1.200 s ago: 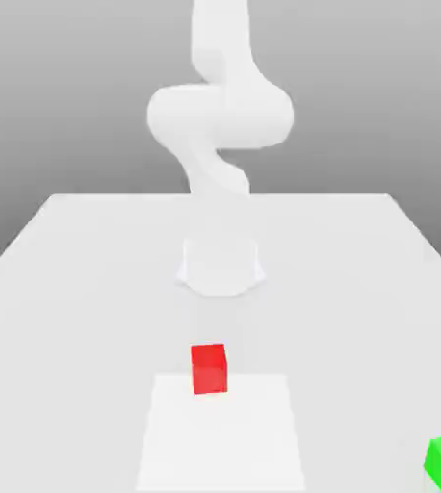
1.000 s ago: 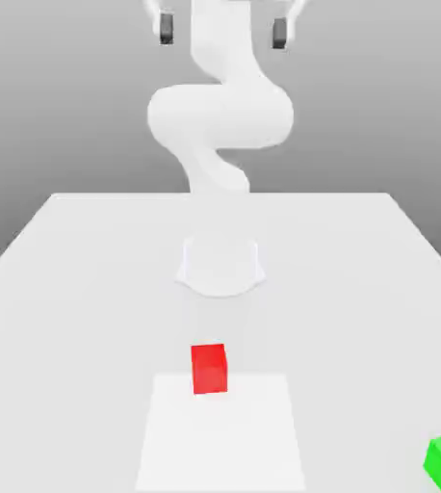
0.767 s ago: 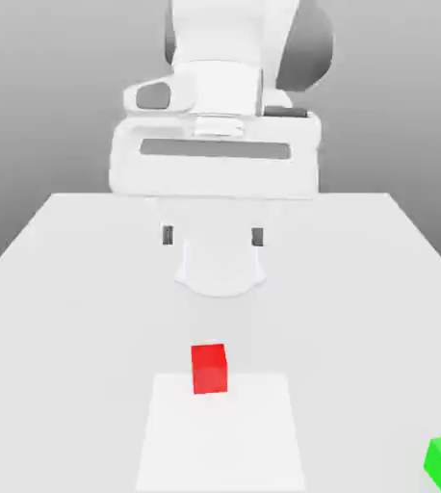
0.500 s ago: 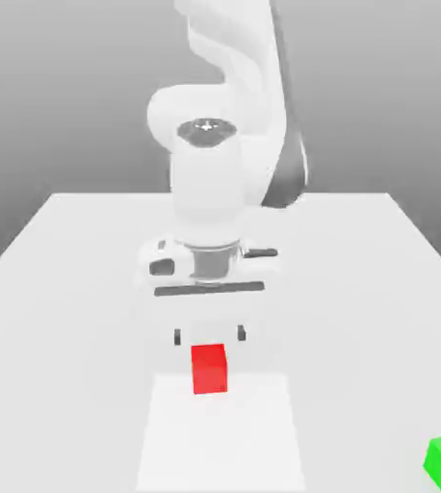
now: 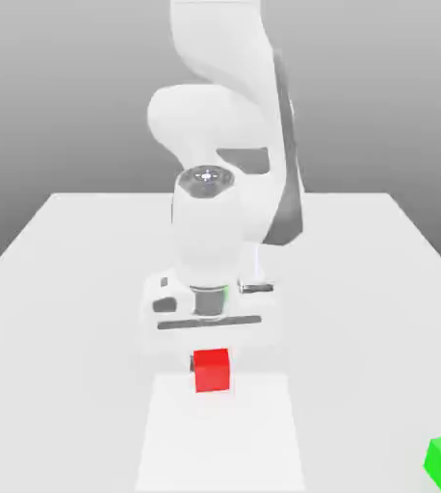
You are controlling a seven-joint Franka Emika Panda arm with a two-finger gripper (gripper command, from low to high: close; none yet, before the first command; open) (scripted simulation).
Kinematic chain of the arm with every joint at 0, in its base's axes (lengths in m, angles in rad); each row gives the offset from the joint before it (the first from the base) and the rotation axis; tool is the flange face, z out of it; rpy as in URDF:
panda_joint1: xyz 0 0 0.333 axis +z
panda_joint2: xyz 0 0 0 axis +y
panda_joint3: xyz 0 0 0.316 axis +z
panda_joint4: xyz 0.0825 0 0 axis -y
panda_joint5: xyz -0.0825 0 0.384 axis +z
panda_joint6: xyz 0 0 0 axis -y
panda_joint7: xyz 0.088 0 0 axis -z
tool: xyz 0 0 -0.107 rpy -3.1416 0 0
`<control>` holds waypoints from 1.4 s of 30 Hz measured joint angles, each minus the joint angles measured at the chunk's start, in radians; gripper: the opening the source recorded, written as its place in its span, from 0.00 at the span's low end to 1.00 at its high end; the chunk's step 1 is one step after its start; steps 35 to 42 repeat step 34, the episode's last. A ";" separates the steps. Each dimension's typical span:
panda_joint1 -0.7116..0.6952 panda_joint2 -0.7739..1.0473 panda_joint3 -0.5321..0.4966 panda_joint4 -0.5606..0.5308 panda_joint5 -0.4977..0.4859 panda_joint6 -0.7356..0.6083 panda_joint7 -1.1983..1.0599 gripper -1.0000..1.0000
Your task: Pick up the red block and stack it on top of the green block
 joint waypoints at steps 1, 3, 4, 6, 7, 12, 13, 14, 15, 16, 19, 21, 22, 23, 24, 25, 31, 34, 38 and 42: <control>-0.009 -0.035 0.006 -0.005 -0.011 -0.030 0.008 0.00; -0.014 -0.103 0.005 -0.015 -0.030 -0.088 0.020 0.00; -0.019 -0.137 0.008 -0.020 -0.041 -0.118 0.027 0.00; -0.003 -0.160 0.017 0.003 -0.038 -0.165 0.025 0.00; 0.017 -0.147 0.029 0.034 -0.023 -0.184 0.016 0.00; 0.138 -0.052 0.087 0.211 0.012 -0.268 -0.006 0.00; 0.155 -0.031 0.102 0.247 0.011 -0.284 -0.005 0.00; 0.175 -0.011 0.110 0.283 0.008 -0.300 -0.003 0.00; 0.189 0.010 0.117 0.320 0.004 -0.316 0.001 0.00; 0.204 0.030 0.125 0.356 -0.003 -0.331 0.005 0.00; 0.245 0.093 0.150 0.464 -0.030 -0.377 0.025 0.00; 0.273 0.135 0.167 0.537 -0.055 -0.408 0.043 0.00; 0.290 0.156 0.175 0.573 -0.069 -0.423 0.053 0.00; 0.307 0.177 0.182 0.609 -0.083 -0.439 0.063 0.00; 0.325 0.199 0.189 0.645 -0.098 -0.454 0.074 0.00; 0.344 0.220 0.195 0.680 -0.113 -0.468 0.085 0.00; 0.403 0.394 0.172 0.752 -0.182 -0.367 0.135 1.00; 0.403 0.394 0.172 0.752 -0.182 -0.367 0.135 1.00; 0.403 0.394 0.172 0.752 -0.182 -0.367 0.135 1.00; 0.403 0.394 0.172 0.752 -0.182 -0.367 0.135 1.00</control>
